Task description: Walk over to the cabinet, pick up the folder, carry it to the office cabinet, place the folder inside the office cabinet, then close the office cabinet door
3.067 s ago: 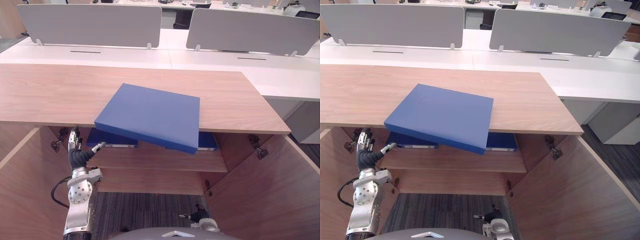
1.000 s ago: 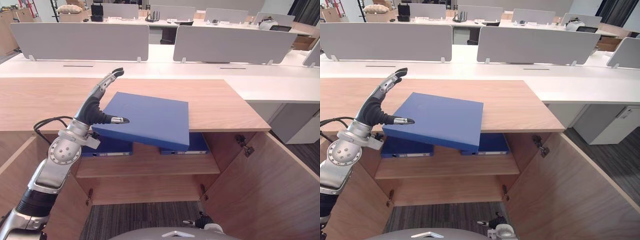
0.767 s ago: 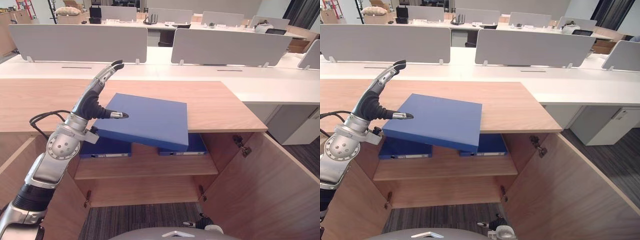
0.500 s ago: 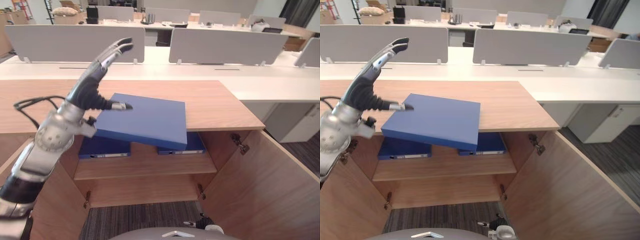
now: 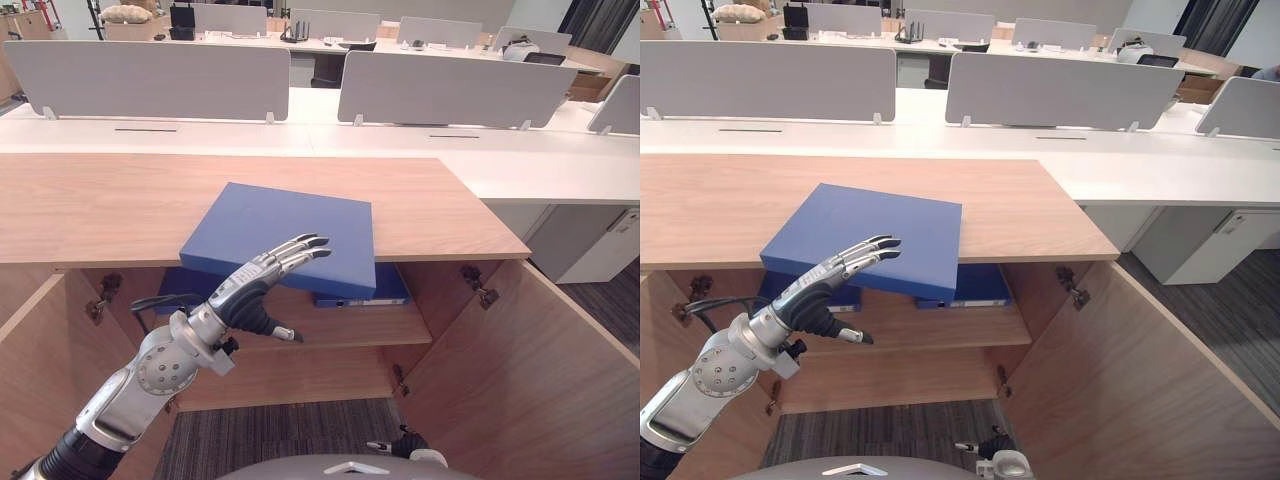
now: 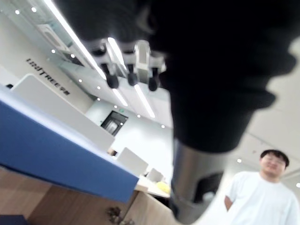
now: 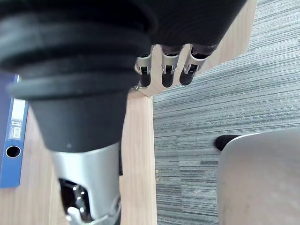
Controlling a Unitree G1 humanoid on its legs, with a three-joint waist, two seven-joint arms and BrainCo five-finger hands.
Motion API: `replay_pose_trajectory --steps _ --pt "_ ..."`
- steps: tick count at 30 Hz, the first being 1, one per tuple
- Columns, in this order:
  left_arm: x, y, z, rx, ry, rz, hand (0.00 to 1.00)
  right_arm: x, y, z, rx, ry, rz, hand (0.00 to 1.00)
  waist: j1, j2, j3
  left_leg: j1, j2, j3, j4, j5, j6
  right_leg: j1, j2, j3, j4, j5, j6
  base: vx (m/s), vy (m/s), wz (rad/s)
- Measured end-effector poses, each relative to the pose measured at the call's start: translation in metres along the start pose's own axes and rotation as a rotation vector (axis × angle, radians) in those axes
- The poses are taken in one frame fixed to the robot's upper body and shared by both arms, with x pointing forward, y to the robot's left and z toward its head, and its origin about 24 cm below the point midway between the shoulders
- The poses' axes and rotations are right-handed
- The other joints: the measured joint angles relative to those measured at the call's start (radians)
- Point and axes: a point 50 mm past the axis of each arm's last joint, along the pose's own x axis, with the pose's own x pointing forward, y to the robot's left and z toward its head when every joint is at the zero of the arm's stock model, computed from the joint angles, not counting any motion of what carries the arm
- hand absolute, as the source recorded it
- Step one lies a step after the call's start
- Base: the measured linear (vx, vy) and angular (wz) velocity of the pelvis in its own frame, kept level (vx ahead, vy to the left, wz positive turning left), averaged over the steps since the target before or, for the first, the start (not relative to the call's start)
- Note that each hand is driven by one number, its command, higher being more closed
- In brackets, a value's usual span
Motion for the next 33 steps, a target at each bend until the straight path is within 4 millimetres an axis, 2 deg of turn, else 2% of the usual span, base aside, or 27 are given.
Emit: replay_pose_trajectory --steps 4,10,15,20,33 --pt "0.000 -0.001 -0.001 0.136 0.014 0.027 0.00 0.000 0.000 0.000 0.000 0.000 -0.002 0.00 0.001 0.001 0.003 -0.003 0.000 0.000 0.000 -0.002 0.000 0.000 0.001 -0.001 -0.005 0.000 0.000 0.00 0.000 0.00" --pt "-0.004 -0.003 -0.007 0.241 0.077 0.107 0.00 0.000 -0.001 -0.001 0.001 0.003 -0.005 0.00 0.006 0.004 0.014 -0.010 -0.001 -0.005 0.000 -0.002 0.002 0.003 0.001 -0.004 -0.005 0.000 0.000 0.00 0.000 0.00" --pt "-0.010 -0.006 -0.015 0.279 0.154 0.137 0.00 0.000 -0.002 0.002 0.003 -0.016 -0.008 0.00 0.006 0.005 0.035 0.003 -0.003 -0.005 0.000 0.000 0.008 0.011 0.002 -0.008 -0.007 -0.005 -0.004 0.00 0.000 0.00" --pt "-0.017 -0.012 -0.027 0.288 0.248 0.148 0.00 0.000 -0.002 0.002 0.003 -0.016 -0.010 0.00 0.008 0.004 0.036 0.005 -0.004 -0.013 0.000 -0.001 0.010 0.018 -0.001 -0.018 -0.017 -0.008 -0.003 0.00 -0.001 0.03" --pt "-0.028 -0.013 -0.040 0.342 0.395 0.241 0.00 0.000 -0.003 0.000 0.004 -0.015 -0.014 0.00 0.004 -0.001 0.039 0.003 -0.005 -0.030 0.000 -0.008 0.010 0.041 -0.001 -0.041 -0.047 -0.008 -0.002 0.00 -0.004 0.04"
